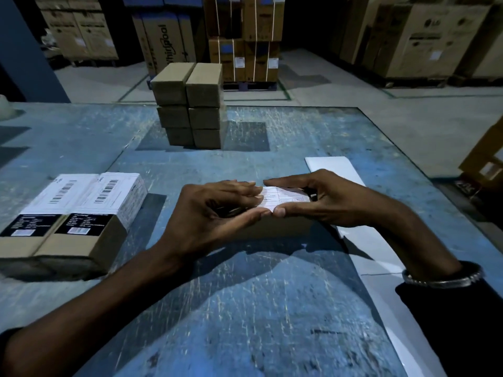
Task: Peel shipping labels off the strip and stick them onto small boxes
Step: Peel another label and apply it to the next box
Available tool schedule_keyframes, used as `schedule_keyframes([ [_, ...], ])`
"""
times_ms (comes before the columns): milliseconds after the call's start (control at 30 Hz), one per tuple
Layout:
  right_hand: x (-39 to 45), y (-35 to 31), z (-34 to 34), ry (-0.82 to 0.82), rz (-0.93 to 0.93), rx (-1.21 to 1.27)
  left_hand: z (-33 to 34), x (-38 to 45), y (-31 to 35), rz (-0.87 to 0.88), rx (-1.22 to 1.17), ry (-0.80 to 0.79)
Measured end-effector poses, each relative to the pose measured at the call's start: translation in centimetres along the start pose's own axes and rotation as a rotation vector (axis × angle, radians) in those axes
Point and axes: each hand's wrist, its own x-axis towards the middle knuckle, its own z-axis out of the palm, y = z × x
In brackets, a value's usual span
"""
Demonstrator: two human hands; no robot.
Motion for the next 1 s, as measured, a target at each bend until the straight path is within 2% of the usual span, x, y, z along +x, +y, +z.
schedule_keyframes([
  [200, -0.4, 0.4, -0.4, -0.031, 0.043, 0.077, -1.3, 0.8, 0.1, -0.012, -0.038, -0.141],
  [400, 0.2, 0.0, 0.4, 0.072, 0.026, 0.246, -1.3, 0.9, 0.6, -0.088, -0.074, -0.124],
  [600, -0.2, 0.6, -0.6, -0.020, 0.036, 0.306, -2.0, 1.1, 0.0, -0.013, -0.051, -0.202],
  [800, -1.0, 2.2, -2.0, -0.139, 0.126, 0.562, -2.0, 1.1, 0.1, -0.039, -0.113, -0.211],
  [1000, -0.5, 3.1, -1.7, -0.056, 0.204, 0.822, -2.0, 1.0, 0.3, -0.052, -0.083, -0.168],
])
